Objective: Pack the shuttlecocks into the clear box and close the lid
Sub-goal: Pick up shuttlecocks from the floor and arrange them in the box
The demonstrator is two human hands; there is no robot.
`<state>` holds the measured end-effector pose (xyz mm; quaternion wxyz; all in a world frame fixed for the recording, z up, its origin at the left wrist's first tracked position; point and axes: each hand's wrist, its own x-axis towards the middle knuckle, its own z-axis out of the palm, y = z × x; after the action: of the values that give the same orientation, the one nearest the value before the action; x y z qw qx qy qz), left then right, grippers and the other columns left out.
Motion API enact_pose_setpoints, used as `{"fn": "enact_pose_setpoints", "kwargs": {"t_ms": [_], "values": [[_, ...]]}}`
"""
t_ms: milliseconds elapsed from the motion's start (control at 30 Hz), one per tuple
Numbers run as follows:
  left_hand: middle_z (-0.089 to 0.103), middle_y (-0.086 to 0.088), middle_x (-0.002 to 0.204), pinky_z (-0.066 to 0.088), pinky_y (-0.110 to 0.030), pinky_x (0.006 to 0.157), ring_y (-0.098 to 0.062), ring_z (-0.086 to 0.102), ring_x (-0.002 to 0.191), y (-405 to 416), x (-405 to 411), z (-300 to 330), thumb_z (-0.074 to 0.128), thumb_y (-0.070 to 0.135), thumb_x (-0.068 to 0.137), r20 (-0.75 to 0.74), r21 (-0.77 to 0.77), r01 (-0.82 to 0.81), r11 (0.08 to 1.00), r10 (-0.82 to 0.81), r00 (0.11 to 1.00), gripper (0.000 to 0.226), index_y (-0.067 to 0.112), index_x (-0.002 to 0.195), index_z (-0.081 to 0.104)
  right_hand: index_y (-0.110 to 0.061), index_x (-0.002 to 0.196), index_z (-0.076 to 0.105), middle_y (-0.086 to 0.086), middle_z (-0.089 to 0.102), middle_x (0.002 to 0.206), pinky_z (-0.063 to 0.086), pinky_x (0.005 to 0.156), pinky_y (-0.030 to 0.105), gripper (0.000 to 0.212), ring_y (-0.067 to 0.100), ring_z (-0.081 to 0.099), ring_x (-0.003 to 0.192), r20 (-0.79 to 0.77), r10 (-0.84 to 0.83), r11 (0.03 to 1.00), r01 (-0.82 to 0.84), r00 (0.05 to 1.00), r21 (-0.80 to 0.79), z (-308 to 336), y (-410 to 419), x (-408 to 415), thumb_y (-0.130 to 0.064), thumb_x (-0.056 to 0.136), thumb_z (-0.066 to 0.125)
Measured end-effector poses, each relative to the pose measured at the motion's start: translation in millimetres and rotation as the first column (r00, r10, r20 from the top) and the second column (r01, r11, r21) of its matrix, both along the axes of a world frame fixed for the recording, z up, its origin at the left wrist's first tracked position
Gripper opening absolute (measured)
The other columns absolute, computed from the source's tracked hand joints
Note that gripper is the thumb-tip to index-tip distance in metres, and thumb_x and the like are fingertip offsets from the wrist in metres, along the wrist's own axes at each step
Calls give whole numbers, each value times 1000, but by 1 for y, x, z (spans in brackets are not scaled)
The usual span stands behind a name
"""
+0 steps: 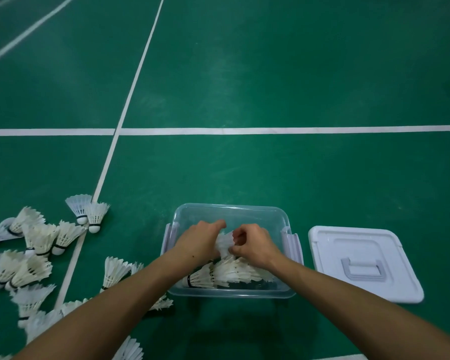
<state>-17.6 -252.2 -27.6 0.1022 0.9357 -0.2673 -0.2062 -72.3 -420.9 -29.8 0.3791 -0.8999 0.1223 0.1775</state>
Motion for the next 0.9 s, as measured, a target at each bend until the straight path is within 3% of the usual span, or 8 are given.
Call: {"fn": "enact_pose_setpoints", "kwargs": {"t_ms": [133, 233, 333, 433, 600, 767, 900], "values": [[69, -4, 127, 58, -43, 93, -22, 67, 111, 19, -7, 42, 80, 32, 90, 60, -230, -41, 972, 56, 997, 62, 28, 144, 51, -16, 124, 67, -7, 72, 106, 58, 93, 26, 41, 8, 69, 98, 137, 66, 998, -63, 988, -23, 37, -7, -14, -26, 88, 84], [71, 3, 112, 61, -38, 85, -12, 70, 94, 42, -15, 82, 84, 30, 88, 22, -500, -112, 859, 142, 990, 48, 25, 131, 63, -21, 123, 66, -11, 74, 104, 59, 91, 26, 41, 3, 70, 97, 206, 134, 990, -140, 969, 17, 72, -5, -19, -31, 87, 85], [70, 7, 111, 64, -30, 81, -5, 70, 94, 80, -24, 109, 84, 32, 88, -6, -596, -187, 781, 229, 973, 47, 26, 130, 64, -25, 118, 66, -11, 76, 100, 62, 89, 33, 39, 4, 72, 92, 241, 233, 969, -245, 942, 22, 105, 14, -10, -32, 85, 85], [68, 10, 113, 64, -28, 82, -2, 69, 96, 138, -34, 120, 84, 33, 87, -15, -600, -267, 754, 323, 946, 52, 28, 133, 61, -23, 119, 65, -10, 76, 99, 62, 87, 35, 39, 7, 73, 89, 245, 365, 926, -378, 898, 7, 132, 52, 5, -30, 86, 84], [67, 13, 118, 62, -28, 88, -3, 67, 104, 258, -64, 112, 84, 36, 87, -24, -477, -432, 766, 480, 877, 54, 37, 135, 59, -23, 125, 61, -9, 73, 103, 59, 85, 27, 41, 6, 71, 91, 251, 594, 799, -598, 765, -68, 154, 142, 32, -33, 90, 81], [65, 17, 124, 61, -30, 92, 3, 64, 106, 335, -103, 75, 84, 43, 86, -71, -364, -537, 761, 553, 830, 58, 42, 137, 56, -21, 126, 59, -3, 71, 106, 59, 87, 32, 42, 11, 69, 92, 282, 662, 730, -683, 695, -30, 129, 221, 39, -30, 92, 80], [62, 20, 127, 58, -33, 94, 4, 61, 109, 349, -119, 37, 81, 50, 86, -91, -332, -484, 810, 483, 871, 59, 44, 138, 54, -20, 133, 56, 1, 70, 116, 60, 92, 35, 48, 15, 68, 99, 221, 694, 705, -709, 685, -14, 87, 247, 38, -31, 92, 79]]}}
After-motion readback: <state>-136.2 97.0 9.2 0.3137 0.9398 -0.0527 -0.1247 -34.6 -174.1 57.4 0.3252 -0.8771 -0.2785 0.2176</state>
